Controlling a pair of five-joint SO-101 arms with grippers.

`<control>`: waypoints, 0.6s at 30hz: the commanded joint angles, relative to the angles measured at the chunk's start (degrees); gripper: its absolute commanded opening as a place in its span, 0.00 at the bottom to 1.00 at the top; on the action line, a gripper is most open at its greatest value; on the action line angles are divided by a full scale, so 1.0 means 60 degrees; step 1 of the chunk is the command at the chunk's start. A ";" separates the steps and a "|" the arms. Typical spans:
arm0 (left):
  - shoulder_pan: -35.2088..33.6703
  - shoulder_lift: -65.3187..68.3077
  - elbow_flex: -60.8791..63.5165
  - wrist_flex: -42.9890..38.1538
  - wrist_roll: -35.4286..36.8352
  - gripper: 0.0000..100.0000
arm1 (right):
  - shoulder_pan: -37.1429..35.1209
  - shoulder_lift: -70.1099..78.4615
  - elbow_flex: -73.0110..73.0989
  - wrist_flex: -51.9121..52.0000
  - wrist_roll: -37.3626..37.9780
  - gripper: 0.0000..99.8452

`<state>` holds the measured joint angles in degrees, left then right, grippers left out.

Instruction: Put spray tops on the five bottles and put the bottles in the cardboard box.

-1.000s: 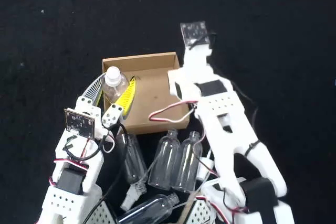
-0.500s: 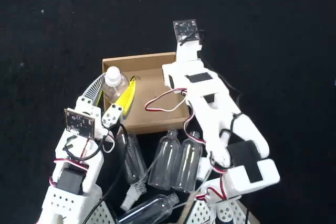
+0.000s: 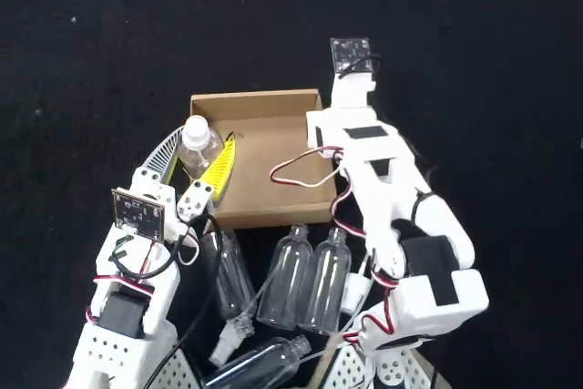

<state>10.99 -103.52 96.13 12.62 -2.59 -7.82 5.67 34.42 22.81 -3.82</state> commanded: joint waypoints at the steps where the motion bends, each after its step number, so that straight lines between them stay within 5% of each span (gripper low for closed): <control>1: 0.0022 -0.0132 0.0212 0.0059 0.0029 0.03 | 0.0015 -0.1062 0.0330 -0.0073 0.0000 0.01; 13: 0.0007 -0.0132 0.0212 0.0044 0.0015 0.03 | -0.0601 -0.2718 0.0535 0.0557 0.0073 0.03; 18: 0.0022 -0.0132 0.0212 -0.0059 0.0015 0.03 | -0.0674 -0.3597 0.0857 0.1158 0.0059 0.18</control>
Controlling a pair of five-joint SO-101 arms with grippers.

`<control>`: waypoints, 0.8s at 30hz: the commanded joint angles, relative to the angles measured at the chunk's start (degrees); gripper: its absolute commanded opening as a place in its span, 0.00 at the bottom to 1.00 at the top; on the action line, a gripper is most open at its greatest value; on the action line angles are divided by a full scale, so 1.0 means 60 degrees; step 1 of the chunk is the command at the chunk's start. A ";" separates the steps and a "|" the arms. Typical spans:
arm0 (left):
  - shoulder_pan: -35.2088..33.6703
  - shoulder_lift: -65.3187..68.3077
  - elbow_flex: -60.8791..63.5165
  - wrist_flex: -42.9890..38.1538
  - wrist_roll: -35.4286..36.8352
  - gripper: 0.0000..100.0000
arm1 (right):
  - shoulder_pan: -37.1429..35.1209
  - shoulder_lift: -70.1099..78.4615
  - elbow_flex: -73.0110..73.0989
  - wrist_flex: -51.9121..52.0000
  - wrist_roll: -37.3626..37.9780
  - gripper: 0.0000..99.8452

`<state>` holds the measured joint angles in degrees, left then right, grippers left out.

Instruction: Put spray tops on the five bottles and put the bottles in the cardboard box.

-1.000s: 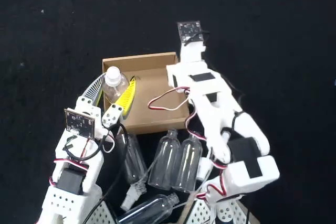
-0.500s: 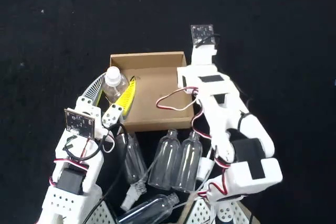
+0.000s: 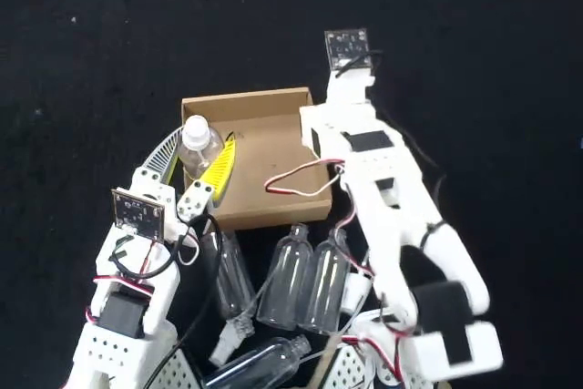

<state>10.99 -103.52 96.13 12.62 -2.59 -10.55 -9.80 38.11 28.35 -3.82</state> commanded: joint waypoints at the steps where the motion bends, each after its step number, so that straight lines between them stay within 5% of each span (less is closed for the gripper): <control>1: 0.0022 -0.0117 0.0212 -0.0132 0.0015 0.03 | -0.0220 -0.1048 0.0374 0.0059 0.0059 0.19; 10: -0.0696 0.0835 0.0256 -0.2256 0.0103 0.03 | 0.0996 -0.1912 0.1179 -0.0630 -0.0015 0.12; 19: -0.0740 0.6637 -0.0037 -0.8176 0.0103 0.03 | 0.1832 -0.2381 0.2205 -0.1641 -0.0015 0.10; 24: -0.0813 1.0037 -0.1282 -0.9949 0.0103 0.03 | 0.1788 -0.2381 0.2557 -0.2154 -0.0015 0.10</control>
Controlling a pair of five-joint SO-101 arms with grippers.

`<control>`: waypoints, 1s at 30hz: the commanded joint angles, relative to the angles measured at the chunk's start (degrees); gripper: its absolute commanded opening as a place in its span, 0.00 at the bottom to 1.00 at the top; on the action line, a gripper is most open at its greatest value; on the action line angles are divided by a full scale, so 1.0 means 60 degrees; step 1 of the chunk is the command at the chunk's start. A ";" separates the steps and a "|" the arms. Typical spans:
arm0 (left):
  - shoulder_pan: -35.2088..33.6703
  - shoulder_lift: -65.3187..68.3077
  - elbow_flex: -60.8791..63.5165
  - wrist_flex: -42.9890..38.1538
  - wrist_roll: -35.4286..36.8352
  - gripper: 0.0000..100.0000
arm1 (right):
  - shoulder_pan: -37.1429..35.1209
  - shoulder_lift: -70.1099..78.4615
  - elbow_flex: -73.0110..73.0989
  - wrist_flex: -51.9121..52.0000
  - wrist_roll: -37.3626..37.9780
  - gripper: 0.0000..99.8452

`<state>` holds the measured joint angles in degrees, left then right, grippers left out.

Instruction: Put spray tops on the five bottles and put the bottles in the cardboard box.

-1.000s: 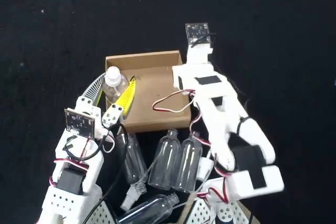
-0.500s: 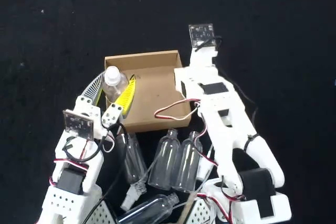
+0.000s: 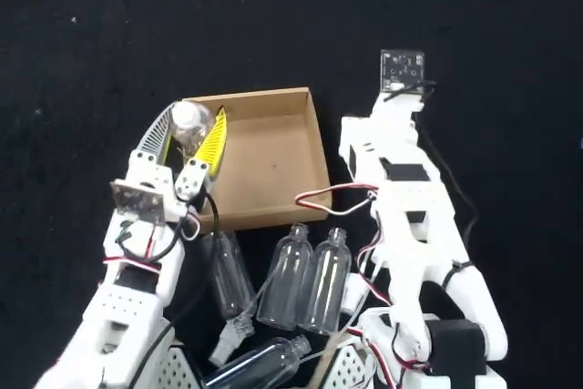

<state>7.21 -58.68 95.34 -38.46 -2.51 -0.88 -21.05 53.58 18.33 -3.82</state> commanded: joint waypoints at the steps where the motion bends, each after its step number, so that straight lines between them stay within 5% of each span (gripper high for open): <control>1: -0.0183 0.3209 -0.1473 -0.1582 0.0088 0.03 | 0.0205 -0.0505 -0.0022 -0.0484 -0.0015 0.10; 12: -0.0359 0.8718 -0.4022 -0.4117 0.0088 0.03 | 0.0205 -0.0520 0.0007 -0.0484 0.0000 0.10; 30: -0.0886 1.1575 -0.5868 -0.4117 0.0029 0.03 | 0.0220 -0.0520 0.0007 -0.0469 0.0044 0.10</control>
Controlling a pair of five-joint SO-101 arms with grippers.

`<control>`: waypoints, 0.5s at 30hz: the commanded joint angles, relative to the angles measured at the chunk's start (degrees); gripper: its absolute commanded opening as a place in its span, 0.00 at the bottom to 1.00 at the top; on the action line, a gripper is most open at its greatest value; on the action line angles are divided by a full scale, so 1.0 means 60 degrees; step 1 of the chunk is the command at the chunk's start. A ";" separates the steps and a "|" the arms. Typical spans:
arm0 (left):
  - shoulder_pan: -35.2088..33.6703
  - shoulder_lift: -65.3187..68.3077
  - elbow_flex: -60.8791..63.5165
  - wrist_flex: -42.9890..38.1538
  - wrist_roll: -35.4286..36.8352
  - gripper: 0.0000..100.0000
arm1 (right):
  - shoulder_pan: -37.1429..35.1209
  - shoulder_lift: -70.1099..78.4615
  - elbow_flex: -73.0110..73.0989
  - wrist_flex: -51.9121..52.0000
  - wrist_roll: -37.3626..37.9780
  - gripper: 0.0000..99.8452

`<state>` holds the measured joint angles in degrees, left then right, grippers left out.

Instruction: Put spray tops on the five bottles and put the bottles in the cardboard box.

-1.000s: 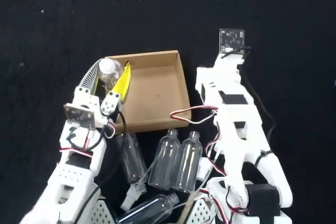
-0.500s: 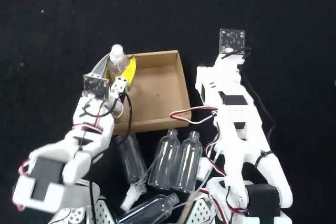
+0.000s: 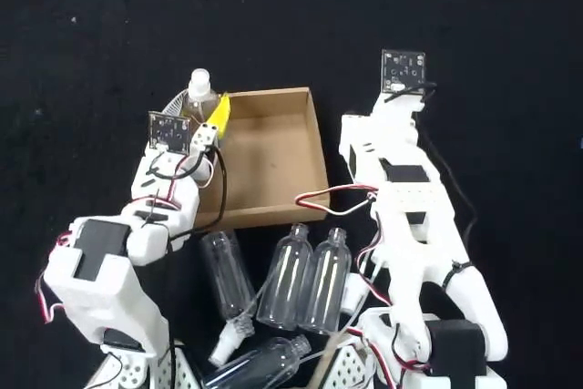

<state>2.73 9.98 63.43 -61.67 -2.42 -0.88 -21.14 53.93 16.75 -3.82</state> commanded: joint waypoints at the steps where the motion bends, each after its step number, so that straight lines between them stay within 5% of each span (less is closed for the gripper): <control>1: -0.0125 0.0176 -0.0549 -0.0249 0.0000 0.03 | 0.0220 -0.0505 -0.0051 -0.0205 0.0044 0.10; 9: -0.0139 0.0308 -0.0505 -0.0264 0.0073 0.24 | 0.0220 -0.0505 -0.0051 -0.0205 0.0059 0.10; 15: -0.0344 0.0220 -0.0462 -0.0264 0.0073 0.27 | 0.0220 -0.0505 -0.0037 -0.0205 0.0059 0.10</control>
<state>2.55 12.00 62.55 -62.37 -2.51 -0.88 -21.14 53.93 16.75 -3.82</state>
